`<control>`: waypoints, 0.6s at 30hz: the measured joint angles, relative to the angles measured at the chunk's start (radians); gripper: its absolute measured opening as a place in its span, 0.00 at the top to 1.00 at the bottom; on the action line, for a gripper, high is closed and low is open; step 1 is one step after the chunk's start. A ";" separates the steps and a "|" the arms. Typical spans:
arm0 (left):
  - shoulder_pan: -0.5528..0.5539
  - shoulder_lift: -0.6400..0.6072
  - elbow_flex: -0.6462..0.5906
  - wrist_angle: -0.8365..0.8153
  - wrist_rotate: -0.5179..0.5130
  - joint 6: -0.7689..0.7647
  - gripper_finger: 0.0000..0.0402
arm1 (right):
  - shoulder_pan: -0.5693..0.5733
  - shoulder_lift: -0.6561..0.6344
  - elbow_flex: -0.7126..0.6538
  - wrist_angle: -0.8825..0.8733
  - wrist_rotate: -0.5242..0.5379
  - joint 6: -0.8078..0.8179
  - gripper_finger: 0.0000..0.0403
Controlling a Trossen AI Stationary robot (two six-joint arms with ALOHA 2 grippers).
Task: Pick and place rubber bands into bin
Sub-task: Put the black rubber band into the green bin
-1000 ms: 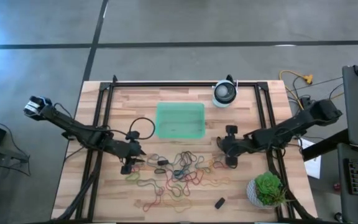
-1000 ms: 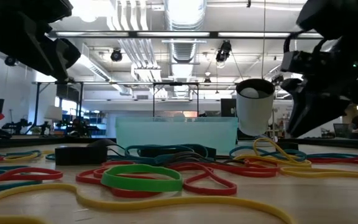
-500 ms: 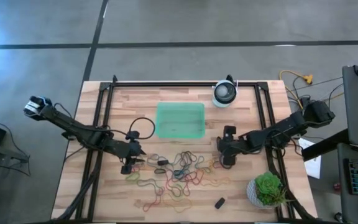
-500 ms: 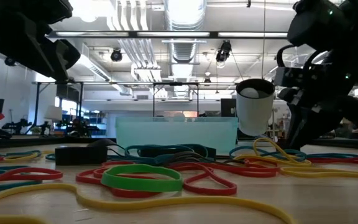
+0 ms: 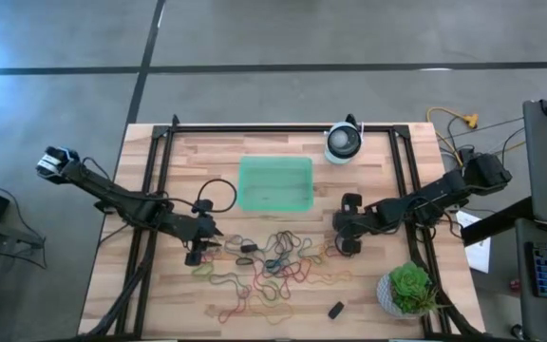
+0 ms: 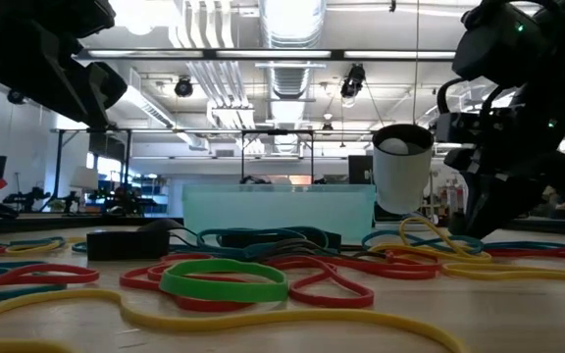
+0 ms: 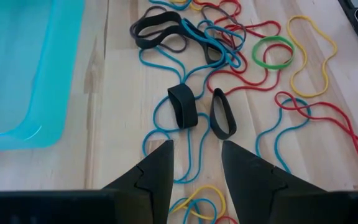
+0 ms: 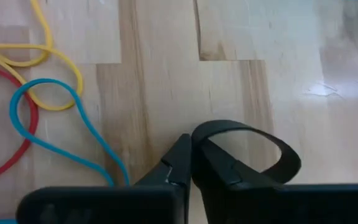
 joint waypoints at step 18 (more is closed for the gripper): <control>0.001 0.000 0.000 0.001 -0.050 0.013 0.70 | -0.039 -0.035 0.259 0.053 0.105 -0.292 0.98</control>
